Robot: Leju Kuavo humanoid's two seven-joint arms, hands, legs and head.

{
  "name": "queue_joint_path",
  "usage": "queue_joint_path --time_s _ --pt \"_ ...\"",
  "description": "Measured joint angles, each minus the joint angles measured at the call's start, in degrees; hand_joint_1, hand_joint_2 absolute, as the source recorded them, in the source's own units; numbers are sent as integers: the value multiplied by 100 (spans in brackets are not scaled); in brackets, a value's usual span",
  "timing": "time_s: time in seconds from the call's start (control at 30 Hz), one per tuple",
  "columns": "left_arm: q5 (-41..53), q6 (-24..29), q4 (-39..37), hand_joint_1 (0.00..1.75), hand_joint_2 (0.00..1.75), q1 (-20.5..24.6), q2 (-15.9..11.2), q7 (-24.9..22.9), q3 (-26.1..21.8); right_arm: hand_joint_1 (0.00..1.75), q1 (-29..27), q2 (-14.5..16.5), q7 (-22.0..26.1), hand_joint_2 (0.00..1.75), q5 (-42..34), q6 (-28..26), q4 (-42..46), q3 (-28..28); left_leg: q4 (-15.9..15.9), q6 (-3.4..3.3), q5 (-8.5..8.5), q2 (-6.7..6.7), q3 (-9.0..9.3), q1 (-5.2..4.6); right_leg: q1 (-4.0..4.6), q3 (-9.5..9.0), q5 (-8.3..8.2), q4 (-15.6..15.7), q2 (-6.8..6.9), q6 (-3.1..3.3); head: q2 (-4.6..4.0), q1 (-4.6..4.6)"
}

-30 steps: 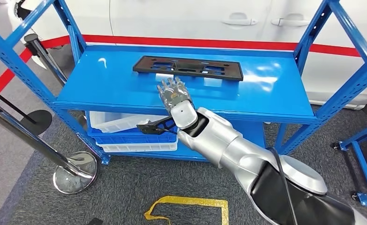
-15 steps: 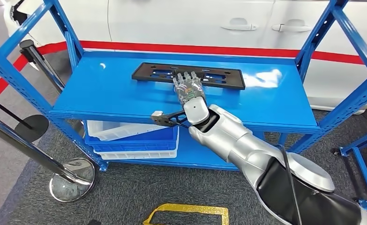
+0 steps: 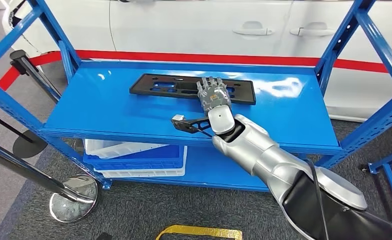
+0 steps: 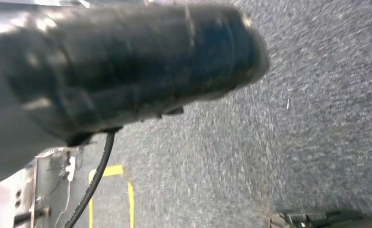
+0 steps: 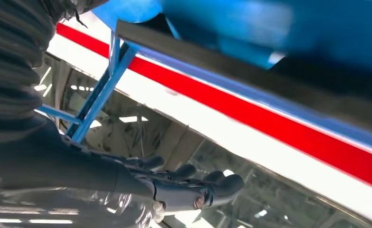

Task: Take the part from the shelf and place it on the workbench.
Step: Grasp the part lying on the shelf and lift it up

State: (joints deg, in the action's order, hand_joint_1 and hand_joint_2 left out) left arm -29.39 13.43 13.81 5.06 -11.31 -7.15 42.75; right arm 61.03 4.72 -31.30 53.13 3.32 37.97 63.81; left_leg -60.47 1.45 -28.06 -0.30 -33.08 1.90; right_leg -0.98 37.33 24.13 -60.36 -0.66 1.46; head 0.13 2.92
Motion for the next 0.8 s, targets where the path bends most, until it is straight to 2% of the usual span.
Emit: queue_joint_path --time_s 0.03,0.13,0.17,0.2,0.23,0.3,0.33,0.37,0.4,0.47,0.53,0.63,0.67,0.7,0.73,0.77,0.8 --pt "0 1 0 0 0 8 0 0 3 0 8 0 0 175 1 -9 13 -20 -259 11 -46 5 -146 1 -4 -43 19 12 -2 28 0 7" --pt "-1 -5 0 0 0 16 3 -1 16 0 -1 -1 -1 175 5 -62 41 -56 -1294 20 -360 11 -830 -17 38 -155 108 20 -5 93 0 17" --pt "-2 -8 0 0 0 6 6 -1 19 0 -15 -3 -1 175 9 -83 44 -61 -1437 2 -397 10 -987 -29 63 -200 145 20 -8 108 0 17" --pt "-2 -11 0 0 0 -4 10 -1 20 0 -26 -4 -2 175 13 -101 48 -67 -1377 -35 -321 10 -1047 -50 92 -250 181 20 -13 121 0 16" --pt "-3 -13 0 0 0 -12 14 -1 20 0 -32 -5 -2 175 15 -114 56 -74 -1121 -94 -126 10 -1008 -82 122 -303 218 23 -17 130 0 16" --pt "-8 -13 -4 0 0 -15 7 0 20 0 -36 -8 -1 175 18 -123 81 -86 -346 -287 376 23 -764 -186 162 -400 287 39 -22 136 0 2" --pt "-14 -13 -9 0 0 -8 -3 3 21 0 -38 -11 0 175 18 -124 94 -91 -38 -373 500 31 -650 -240 162 -430 313 59 -24 125 0 -7" --pt "-20 -13 -13 0 0 0 -13 6 22 0 -43 -15 1 175 18 -124 102 -92 154 -440 554 38 -567 -282 149 -452 328 93 -23 104 0 -13" --pt "-28 -13 -17 0 0 5 -22 9 24 0 -54 -19 1 175 18 -124 110 -93 252 -475 525 44 -520 -309 146 -475 312 99 -18 75 0 -19" --pt "-42 -14 -19 0 0 -5 -20 10 28 0 -74 -23 3 175 18 -124 141 -97 424 -497 557 43 -350 -294 141 -529 284 99 -6 20 0 -10" --pt "-49 -19 -20 0 0 -14 -14 7 30 0 -63 -28 6 175 14 -99 168 -109 546 -491 587 51 -179 -244 148 -443 358 -160 3 -31 0 -29" --pt "-68 -23 -20 0 0 14 13 5 38 4 -71 -34 22 175 -57 130 179 -126 561 -451 538 45 -103 -207 87 130 731 -1074 9 -133 0 -50" --pt "-78 -24 -20 0 0 12 29 7 44 32 -97 -36 36 175 -107 242 181 -127 542 -430 503 39 -89 -193 61 287 788 -1244 10 -173 0 -50" --pt "-87 -27 -20 0 0 4 44 13 49 71 -122 -37 57 175 -167 345 181 -128 513 -405 462 33 -74 -176 37 359 733 -1233 12 -210 0 -51" --pt "-97 -31 -20 0 0 -3 56 22 53 113 -139 -37 83 175 -226 427 181 -128 470 -374 414 30 -57 -154 14 330 550 -1024 15 -236 0 -51" --pt "-106 -37 -20 0 0 -6 64 35 55 151 -145 -37 113 175 -283 489 181 -128 416 -336 358 27 -41 -132 -9 228 296 -667 18 -257 0 -53" --pt "-114 -44 -21 0 0 -3 68 48 57 166 -148 -37 146 175 -335 535 180 -128 362 -294 306 24 -32 -114 -14 124 127 -347 16 -267 0 -54"
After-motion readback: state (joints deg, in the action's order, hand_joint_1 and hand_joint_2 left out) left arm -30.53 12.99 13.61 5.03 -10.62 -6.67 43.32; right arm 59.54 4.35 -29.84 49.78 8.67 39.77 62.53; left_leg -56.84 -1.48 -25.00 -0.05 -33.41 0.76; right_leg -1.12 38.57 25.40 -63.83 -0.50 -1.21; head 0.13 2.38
